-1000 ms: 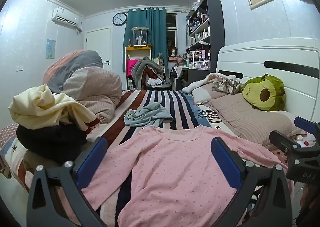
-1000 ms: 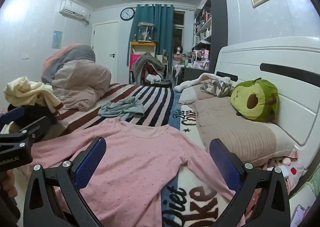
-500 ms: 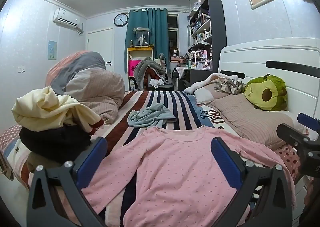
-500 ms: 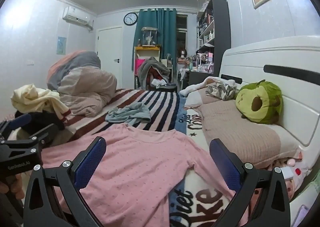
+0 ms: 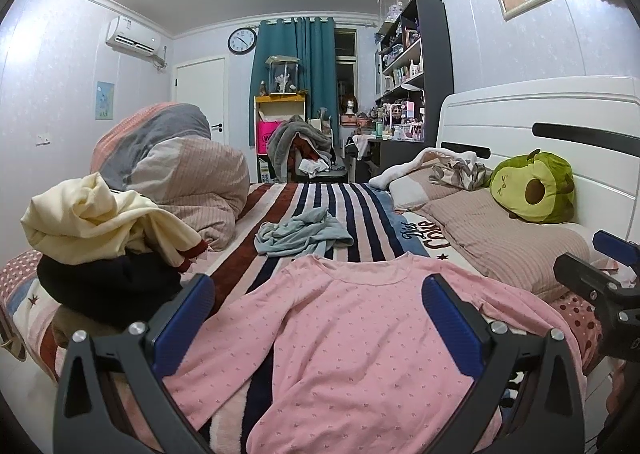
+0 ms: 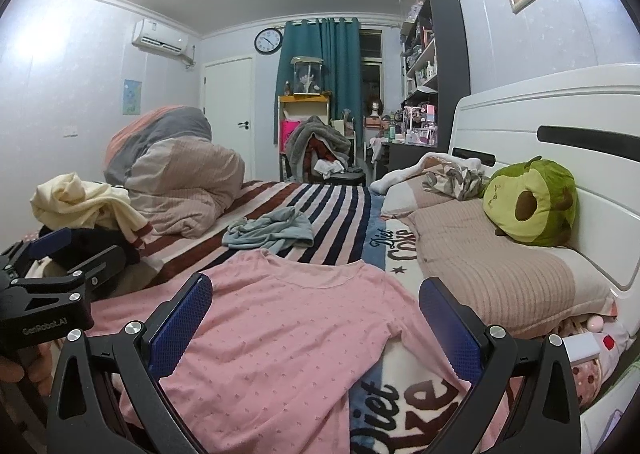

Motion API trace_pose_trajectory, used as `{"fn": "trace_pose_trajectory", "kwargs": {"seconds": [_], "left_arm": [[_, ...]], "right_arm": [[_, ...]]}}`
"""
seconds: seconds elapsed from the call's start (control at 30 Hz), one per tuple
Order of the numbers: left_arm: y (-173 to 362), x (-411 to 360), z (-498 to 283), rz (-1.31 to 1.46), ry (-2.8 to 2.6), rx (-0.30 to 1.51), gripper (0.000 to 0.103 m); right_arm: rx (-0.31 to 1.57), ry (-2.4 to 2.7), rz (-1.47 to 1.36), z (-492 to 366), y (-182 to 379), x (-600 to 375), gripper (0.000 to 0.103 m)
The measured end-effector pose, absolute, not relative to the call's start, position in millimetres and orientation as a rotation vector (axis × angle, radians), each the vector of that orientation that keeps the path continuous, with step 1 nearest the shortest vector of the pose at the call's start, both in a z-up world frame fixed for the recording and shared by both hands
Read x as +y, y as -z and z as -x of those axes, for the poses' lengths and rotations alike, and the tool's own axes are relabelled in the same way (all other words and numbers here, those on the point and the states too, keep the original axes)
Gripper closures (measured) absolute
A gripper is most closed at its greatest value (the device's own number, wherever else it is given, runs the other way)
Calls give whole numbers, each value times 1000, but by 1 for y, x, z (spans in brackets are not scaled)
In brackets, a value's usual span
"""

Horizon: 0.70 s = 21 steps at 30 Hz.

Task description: Fold small clothes

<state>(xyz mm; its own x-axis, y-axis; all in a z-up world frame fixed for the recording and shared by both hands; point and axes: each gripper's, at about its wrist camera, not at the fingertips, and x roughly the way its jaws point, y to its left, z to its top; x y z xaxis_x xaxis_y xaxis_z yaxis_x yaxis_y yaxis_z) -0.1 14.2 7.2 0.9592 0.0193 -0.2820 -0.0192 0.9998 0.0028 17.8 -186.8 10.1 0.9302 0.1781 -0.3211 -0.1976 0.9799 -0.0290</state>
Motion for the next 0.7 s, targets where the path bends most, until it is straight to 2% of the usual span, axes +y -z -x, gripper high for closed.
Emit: {"fn": "trace_pose_trajectory", "kwargs": {"seconds": [0.7], "left_arm": [[-1, 18, -3, -7, -38, 286, 1]], "right_arm": [[326, -259, 50, -15, -4, -189, 1]]}}
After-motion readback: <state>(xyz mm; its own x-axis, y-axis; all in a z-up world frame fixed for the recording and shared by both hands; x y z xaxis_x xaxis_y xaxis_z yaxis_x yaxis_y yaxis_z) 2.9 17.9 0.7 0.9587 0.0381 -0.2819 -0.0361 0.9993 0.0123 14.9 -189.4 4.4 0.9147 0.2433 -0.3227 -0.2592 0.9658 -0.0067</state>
